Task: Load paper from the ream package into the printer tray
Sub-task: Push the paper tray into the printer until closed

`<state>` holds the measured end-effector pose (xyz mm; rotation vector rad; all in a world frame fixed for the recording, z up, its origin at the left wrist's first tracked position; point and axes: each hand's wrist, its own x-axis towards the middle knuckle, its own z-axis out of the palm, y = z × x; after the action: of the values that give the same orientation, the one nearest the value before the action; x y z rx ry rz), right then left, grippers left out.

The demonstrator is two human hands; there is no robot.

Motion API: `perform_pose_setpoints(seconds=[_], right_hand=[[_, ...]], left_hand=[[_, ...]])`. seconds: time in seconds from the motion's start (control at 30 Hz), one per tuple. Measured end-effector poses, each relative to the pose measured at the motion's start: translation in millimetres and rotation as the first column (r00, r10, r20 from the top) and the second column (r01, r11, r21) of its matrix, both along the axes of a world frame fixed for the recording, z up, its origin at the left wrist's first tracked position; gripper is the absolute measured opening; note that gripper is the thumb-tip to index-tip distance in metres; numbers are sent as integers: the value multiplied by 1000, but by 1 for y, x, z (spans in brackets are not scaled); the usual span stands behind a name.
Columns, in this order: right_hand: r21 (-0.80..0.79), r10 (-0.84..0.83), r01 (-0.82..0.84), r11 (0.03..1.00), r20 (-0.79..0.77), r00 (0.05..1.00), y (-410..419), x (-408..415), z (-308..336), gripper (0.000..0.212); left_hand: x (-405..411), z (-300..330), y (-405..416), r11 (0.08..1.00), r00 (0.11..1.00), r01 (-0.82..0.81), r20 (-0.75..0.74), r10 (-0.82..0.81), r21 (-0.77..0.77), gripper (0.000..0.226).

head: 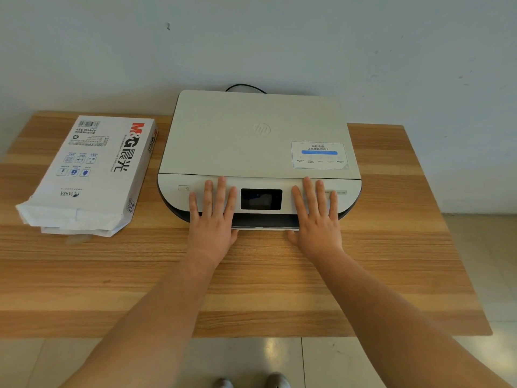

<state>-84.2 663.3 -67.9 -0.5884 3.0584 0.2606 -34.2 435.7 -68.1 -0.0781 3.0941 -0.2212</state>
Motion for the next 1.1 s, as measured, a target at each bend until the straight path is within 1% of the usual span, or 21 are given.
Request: perform_pose_setpoints(seconds=[0.37,0.47,0.63,0.83,1.0,1.1], right_hand=[[-20,-9,8,1000,-56,998,-2,0,-7,106],[1,-3,3,1000,-60,998,-2,0,-9,107],[5,3,-3,1000,-68,998,-2,0,-9,107],[-10,3,-3,1000,-40,999,-1,0,-5,103],[-29,-12,11,1000,-36,999,-4,0,-4,108],[-8,-15,15,1000,-20,1000,-5,0,-5,110]], left_hand=[[-3,-4,2,1000,1000,-9,-10,8,-26,107],[-3,-4,2,999,1000,-11,1,11,-39,109],[-3,-3,2,999,1000,-8,2,8,-37,106],[-2,-1,-2,1000,1000,-12,-3,12,-9,103],[-3,5,0,999,1000,-5,28,7,-49,101],[-3,7,3,997,999,-6,45,9,-74,102]])
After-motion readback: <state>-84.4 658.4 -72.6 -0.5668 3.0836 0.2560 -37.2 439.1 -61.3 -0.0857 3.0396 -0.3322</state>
